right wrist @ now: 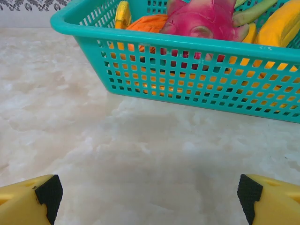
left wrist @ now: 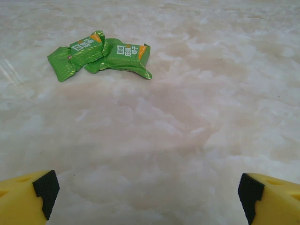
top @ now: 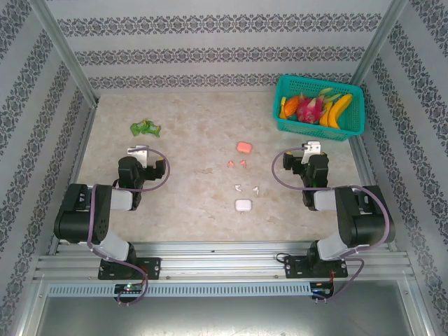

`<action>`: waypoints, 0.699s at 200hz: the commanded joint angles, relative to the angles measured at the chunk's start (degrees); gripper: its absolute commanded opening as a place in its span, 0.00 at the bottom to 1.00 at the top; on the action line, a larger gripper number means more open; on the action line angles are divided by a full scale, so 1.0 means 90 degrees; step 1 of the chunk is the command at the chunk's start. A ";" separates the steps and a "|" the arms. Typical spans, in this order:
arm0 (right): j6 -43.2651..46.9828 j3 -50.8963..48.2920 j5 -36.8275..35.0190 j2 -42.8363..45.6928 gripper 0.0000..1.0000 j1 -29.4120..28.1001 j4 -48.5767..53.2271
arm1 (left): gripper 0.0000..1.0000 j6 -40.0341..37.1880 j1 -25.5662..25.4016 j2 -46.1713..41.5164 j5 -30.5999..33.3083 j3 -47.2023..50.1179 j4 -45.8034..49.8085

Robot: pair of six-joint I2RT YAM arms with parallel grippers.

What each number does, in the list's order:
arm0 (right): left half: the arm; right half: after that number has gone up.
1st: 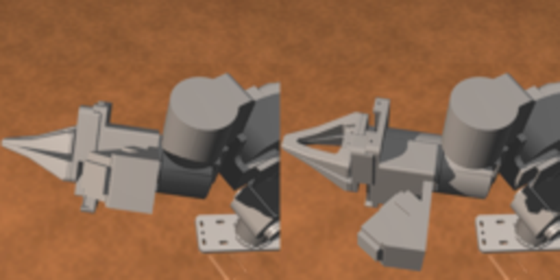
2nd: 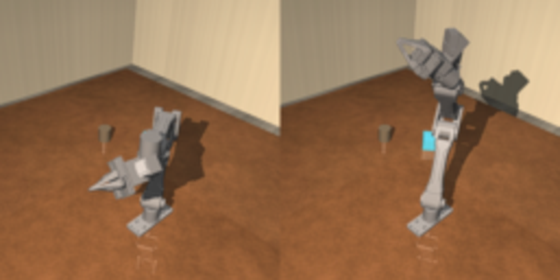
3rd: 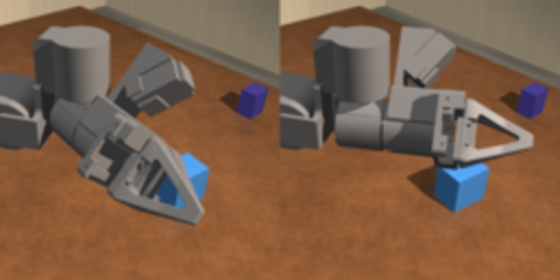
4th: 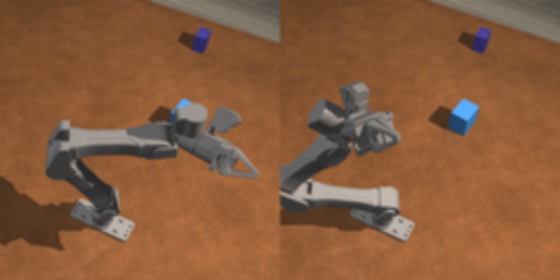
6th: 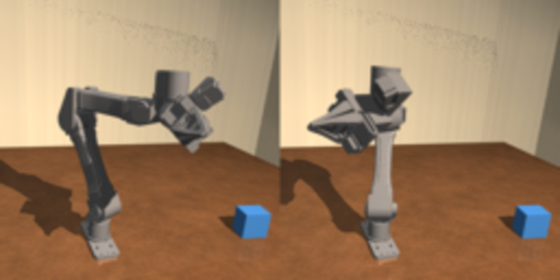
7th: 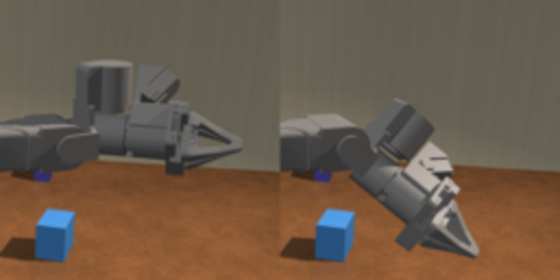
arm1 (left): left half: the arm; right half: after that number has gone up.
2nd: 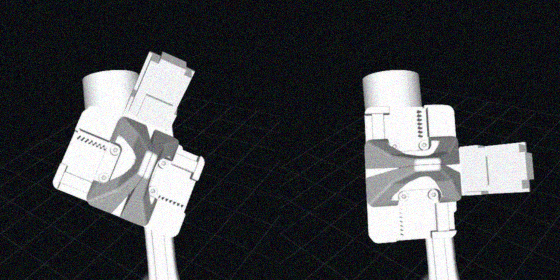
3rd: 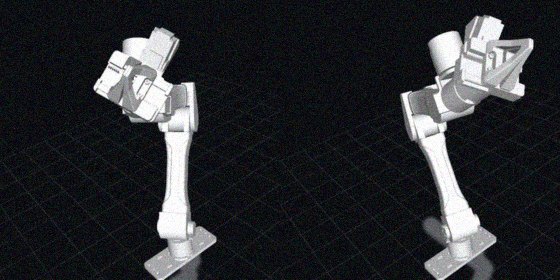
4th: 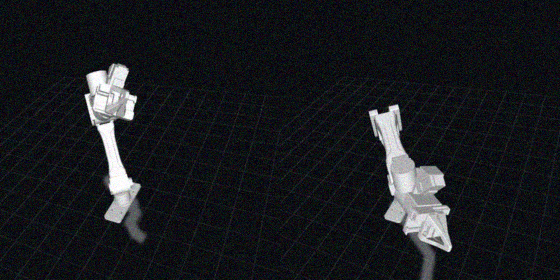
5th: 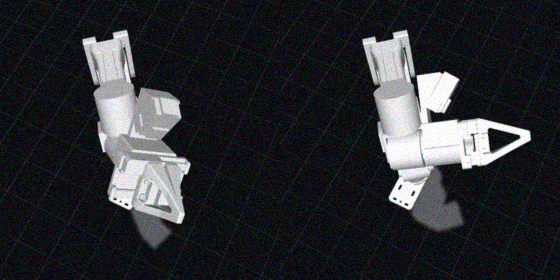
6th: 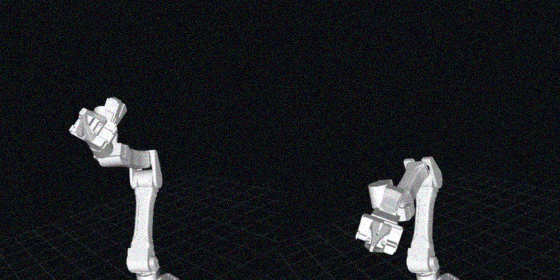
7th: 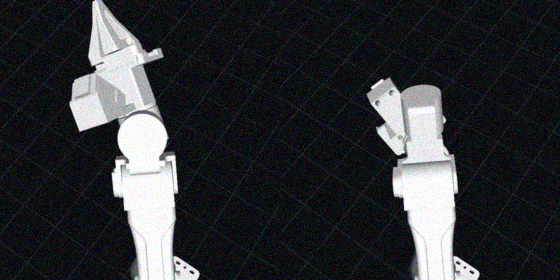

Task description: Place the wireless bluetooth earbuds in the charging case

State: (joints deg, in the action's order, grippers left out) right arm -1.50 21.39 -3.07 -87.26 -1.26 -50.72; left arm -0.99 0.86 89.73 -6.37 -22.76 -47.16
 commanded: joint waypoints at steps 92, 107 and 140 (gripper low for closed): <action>-0.0024 0.0101 0.0229 0.0060 0.98 0.0061 -0.0051 | 1.00 0.0120 0.0031 -0.0024 0.0180 -0.0165 0.0064; -0.0028 0.0113 0.0224 0.0055 0.98 0.0062 -0.0029 | 1.00 0.0113 0.0026 -0.0010 0.0191 -0.0180 0.0082; -0.0078 0.0155 0.0253 0.0035 0.98 0.0095 0.0028 | 1.00 0.0130 0.0021 -0.0007 0.0201 -0.0203 0.0125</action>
State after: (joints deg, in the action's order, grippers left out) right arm -1.52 21.39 -2.04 -87.26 -1.21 -50.59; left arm -0.97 0.86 89.73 -5.34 -23.07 -47.05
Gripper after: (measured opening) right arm 0.977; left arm 0.997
